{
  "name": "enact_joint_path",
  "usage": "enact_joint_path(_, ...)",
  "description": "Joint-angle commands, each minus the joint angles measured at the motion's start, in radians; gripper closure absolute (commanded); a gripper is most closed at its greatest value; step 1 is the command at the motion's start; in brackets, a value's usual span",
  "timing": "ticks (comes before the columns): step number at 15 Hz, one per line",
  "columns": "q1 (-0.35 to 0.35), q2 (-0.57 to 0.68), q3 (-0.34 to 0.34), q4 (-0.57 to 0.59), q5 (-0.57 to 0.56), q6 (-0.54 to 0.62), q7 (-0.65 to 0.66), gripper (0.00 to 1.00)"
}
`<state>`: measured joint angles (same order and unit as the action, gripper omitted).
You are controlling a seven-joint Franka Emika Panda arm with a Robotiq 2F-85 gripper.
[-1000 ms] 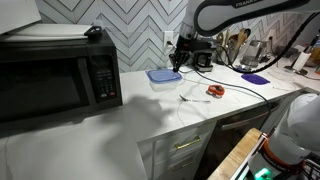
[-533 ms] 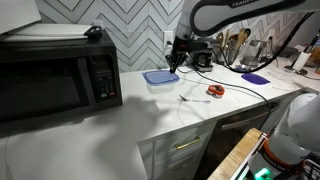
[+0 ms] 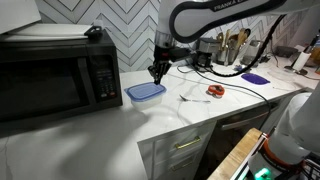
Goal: Move the lid to the left and place it on the bowl
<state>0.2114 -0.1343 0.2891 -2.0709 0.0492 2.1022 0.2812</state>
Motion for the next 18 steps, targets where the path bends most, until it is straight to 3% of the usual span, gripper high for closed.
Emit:
enact_joint_path(1,0.035,0.098,0.017,0.096,0.013,-0.046,0.005,0.98)
enact_joint_path(7,0.092,0.231,0.038,0.213,-0.021,-0.052,0.102,0.98)
enact_joint_path(13,0.176,0.303,0.026,0.275,-0.215,-0.114,0.308,0.98)
enact_joint_path(18,0.227,0.313,0.025,0.277,-0.335,-0.054,0.465,0.98)
